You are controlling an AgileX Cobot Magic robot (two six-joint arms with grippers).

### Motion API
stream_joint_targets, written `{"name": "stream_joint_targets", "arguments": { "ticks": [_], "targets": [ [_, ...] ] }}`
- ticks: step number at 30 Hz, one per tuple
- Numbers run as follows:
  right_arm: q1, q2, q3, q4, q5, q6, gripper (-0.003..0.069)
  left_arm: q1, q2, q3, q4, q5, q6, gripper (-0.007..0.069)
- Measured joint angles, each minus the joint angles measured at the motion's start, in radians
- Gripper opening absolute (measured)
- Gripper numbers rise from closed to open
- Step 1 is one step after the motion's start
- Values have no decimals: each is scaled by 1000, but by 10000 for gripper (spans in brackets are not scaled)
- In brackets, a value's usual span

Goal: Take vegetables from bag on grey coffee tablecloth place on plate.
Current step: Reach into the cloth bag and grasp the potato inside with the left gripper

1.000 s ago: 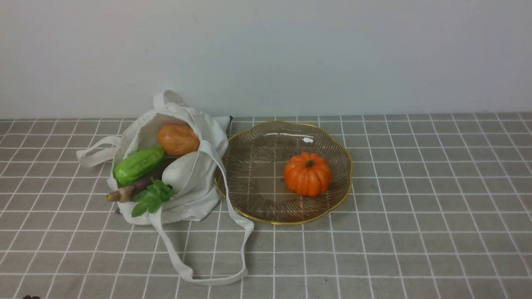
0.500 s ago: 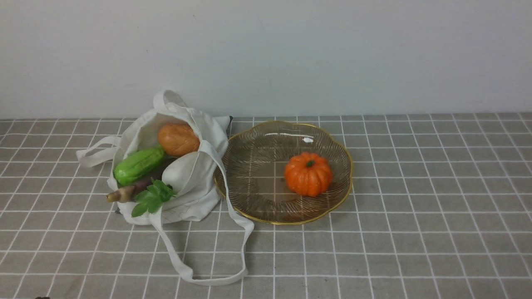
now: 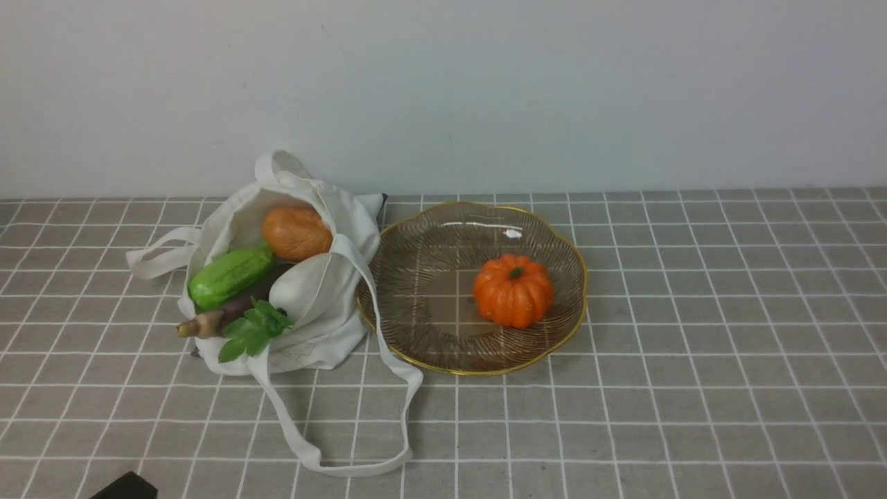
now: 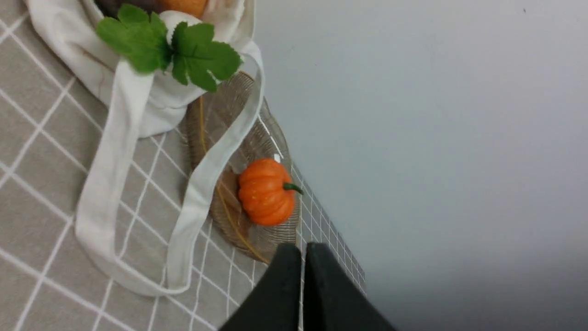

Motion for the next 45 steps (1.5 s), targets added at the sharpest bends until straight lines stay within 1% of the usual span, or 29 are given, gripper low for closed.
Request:
{"name": "stream_joint_targets", "arguments": {
  "ticks": [1,2,3,4,7,10,11,12,13,16,17,19,21,22,23,25,27,31,35,39,41,43,45],
  "targets": [
    [0,0,0,0,0,0,-15,0,0,-15,0,3,8,-5],
    [0,0,0,0,0,0,-15,0,11,-85,-2,18,74,-5],
    [0,0,0,0,0,0,-15,0,14,-85,-2,18,82,-5],
    [0,0,0,0,0,0,-15,0,56,-155,5,42,121,-5],
    [0,0,0,0,0,0,-15,0,196,-285,75,130,180,-5],
    [0,0,0,0,0,0,-15,0,438,-451,229,334,209,-5],
    [0,0,0,0,0,0,-15,0,438,-461,241,334,210,-5],
    [0,0,0,0,0,0,-15,0,591,-545,348,454,216,-5],
    [0,0,0,0,0,0,-15,0,668,-599,419,507,216,-5],
    [0,0,0,0,0,0,-15,0,850,-707,545,611,216,-5],
    [0,0,0,0,0,0,-15,0,950,-751,593,637,216,-5],
    [0,0,0,0,0,0,-15,0,1068,-834,656,665,222,-5],
    [0,0,0,0,0,0,-15,0,1165,-906,696,664,228,-5],
    [0,0,0,0,0,0,-15,0,1165,-906,696,664,228,-5],
    [0,0,0,0,0,0,-15,0,1251,-961,718,646,231,-5],
    [0,0,0,0,0,0,-15,0,1289,-990,722,635,232,-5],
    [0,0,0,0,0,0,-15,0,1400,-1077,723,617,235,-5],
    [0,0,0,0,0,0,-15,0,1494,-1155,725,603,241,0],
    [0,0,0,0,0,0,-15,0,1567,-1232,727,567,242,31],
    [0,0,0,0,0,0,-15,0,1655,-1309,727,525,243,115],
    [0,0,0,0,0,0,-15,0,1708,-1349,727,496,243,203],
    [0,0,0,0,1,0,-15,0,1748,-1368,727,469,243,265],
    [0,0,0,0,1,0,-15,0,1789,-1387,727,430,243,343]
  ]
}}
